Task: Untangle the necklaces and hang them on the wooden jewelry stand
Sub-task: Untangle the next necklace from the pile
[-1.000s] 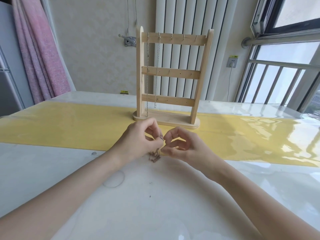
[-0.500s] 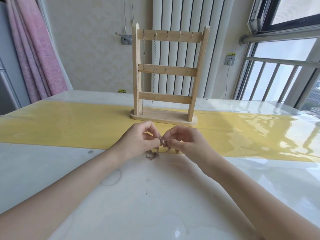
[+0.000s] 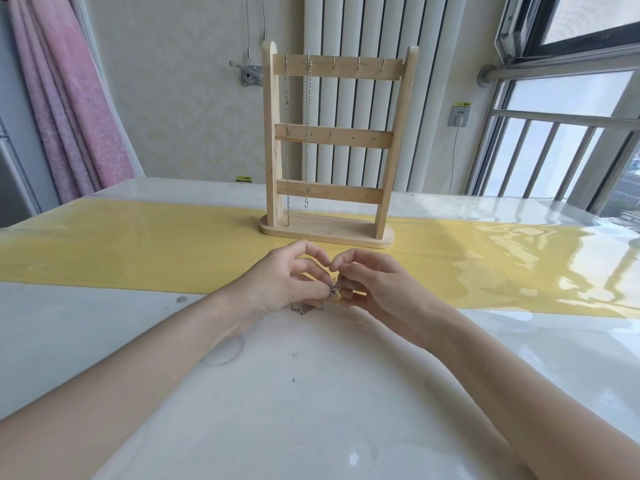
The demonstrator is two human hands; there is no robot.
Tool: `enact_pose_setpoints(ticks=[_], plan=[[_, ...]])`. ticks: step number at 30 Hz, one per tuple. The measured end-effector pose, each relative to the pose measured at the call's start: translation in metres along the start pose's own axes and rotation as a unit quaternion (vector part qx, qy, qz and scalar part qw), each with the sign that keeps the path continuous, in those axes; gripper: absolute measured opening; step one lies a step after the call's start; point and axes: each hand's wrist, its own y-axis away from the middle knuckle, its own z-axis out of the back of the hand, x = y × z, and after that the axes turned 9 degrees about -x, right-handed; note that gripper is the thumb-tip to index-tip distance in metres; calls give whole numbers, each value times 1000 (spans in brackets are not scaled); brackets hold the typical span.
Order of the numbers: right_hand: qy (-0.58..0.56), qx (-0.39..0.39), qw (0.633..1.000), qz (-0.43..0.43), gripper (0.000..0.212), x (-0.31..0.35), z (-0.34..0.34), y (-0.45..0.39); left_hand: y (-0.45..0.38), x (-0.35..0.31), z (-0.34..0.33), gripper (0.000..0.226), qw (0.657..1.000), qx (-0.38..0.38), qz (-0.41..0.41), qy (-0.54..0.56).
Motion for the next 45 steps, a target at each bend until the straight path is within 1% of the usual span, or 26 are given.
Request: enact_pose_setpoints(ticks=[3, 6, 9, 11, 15, 19, 22, 24, 25, 27, 29, 32, 34, 36, 38, 40, 42, 45], plan=[[2, -11, 1000, 12, 16, 0, 2, -1, 0, 0, 2, 24, 996, -5, 35, 77], [35, -13, 999, 25, 13, 0, 5, -1, -1, 0, 4, 24, 994, -17, 41, 95], [110, -41, 992, 50, 10, 0, 3, 0, -1, 0, 4, 25, 998, -48, 8, 49], [154, -64, 984, 62, 8, 0, 2, 0, -1, 0, 2, 27, 997, -71, -35, -13], [192, -90, 973, 89, 8, -1, -1, 0, -4, -1, -1, 31, 976, -112, -121, -140], [234, -99, 959, 128, 11, 3, -1, -2, -4, -6, -5, 33, 956, -120, -179, -200], [267, -115, 940, 177, 14, 13, 2, -4, -7, -12, -12, 36, 936, -135, -226, -233], [277, -125, 934, 190, 11, 17, 5, -5, -10, -16, -16, 38, 931, -132, -240, -243], [279, -126, 934, 186, 9, 17, 6, -6, -10, -16, -17, 38, 930, -126, -241, -248], [280, -121, 938, 166, 16, 14, 8, -6, -10, -16, -19, 38, 933, -106, -233, -253], [258, -105, 950, 141, 19, 11, 8, -5, -9, -15, -19, 39, 938, -87, -221, -251], [189, -79, 974, 95, 14, 14, 8, -2, -10, -16, -17, 39, 955, -65, -189, -221], [123, -56, 989, 53, 23, 15, 7, 0, -10, -19, -12, 38, 970, -49, -153, -185], [102, -36, 994, 21, 27, 16, 6, 1, -9, -22, -7, 37, 973, -34, -140, -181], [158, -26, 987, 18, 25, 16, 1, 1, -7, -26, -2, 37, 967, -30, -145, -208], [262, -30, 963, 58, 22, 17, -3, -1, -8, -28, 1, 39, 958, -34, -153, -238], [337, -37, 936, 99, 20, 17, -7, -3, -8, -28, 1, 38, 950, -28, -160, -267], [396, -37, 907, 138, 13, 16, -6, -4, -8, -27, -1, 37, 943, -19, -157, -292]])
